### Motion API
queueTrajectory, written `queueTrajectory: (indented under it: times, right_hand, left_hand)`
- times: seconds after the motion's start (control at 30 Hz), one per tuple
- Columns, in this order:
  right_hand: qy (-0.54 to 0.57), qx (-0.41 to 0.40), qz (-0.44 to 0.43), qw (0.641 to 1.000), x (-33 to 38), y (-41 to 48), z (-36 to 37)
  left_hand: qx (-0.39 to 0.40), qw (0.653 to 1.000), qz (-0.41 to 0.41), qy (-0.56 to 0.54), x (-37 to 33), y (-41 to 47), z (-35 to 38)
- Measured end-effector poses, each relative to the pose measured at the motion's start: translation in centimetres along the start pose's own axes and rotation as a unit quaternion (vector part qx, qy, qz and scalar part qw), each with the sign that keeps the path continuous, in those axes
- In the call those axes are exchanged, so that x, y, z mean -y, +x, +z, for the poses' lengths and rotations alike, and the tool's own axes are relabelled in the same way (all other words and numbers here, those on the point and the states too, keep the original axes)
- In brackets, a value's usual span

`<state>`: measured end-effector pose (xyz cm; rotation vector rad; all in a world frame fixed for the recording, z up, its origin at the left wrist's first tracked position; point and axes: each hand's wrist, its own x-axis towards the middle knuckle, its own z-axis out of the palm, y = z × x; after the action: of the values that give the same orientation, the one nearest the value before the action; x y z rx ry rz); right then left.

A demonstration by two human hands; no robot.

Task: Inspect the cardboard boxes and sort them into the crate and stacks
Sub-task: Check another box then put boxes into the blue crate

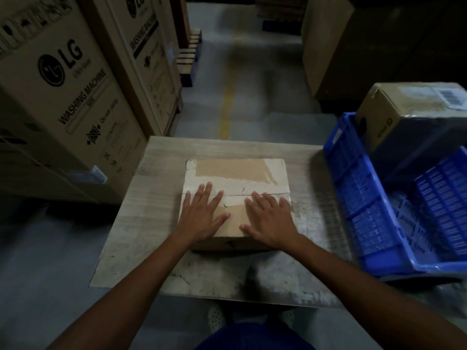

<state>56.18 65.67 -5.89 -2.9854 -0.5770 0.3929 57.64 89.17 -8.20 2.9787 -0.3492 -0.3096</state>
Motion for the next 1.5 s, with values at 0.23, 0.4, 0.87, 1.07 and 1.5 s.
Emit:
queueTrajectory:
  times: [0.23, 0.4, 0.87, 1.07, 1.5]
  right_hand:
    - [0.059, -0.014, 0.085, 0.995, -0.7, 4.5, -2.2]
    - [0.029, -0.001, 0.064, 0.998, -1.6, 4.9, -1.0]
    - [0.007, 0.030, 0.102, 0.994, -2.7, 6.9, -1.9]
    - [0.031, 0.030, 0.096, 0.994, -3.2, 7.0, -2.1]
    - [0.454, -0.274, 0.331, 0.780, -2.8, 5.5, -3.6]
  left_hand:
    - [-0.059, 0.997, -0.030, -0.040, 1.2, 2.9, -2.4]
    - [-0.024, 0.999, -0.026, 0.003, 1.7, 3.2, -1.2]
    - [0.027, 0.999, -0.025, -0.001, 2.0, 6.1, -2.2]
    - [0.000, 1.000, -0.024, -0.014, 2.2, 6.1, -2.3]
    - [-0.102, 0.717, -0.311, -0.615, 5.2, 6.9, -3.5]
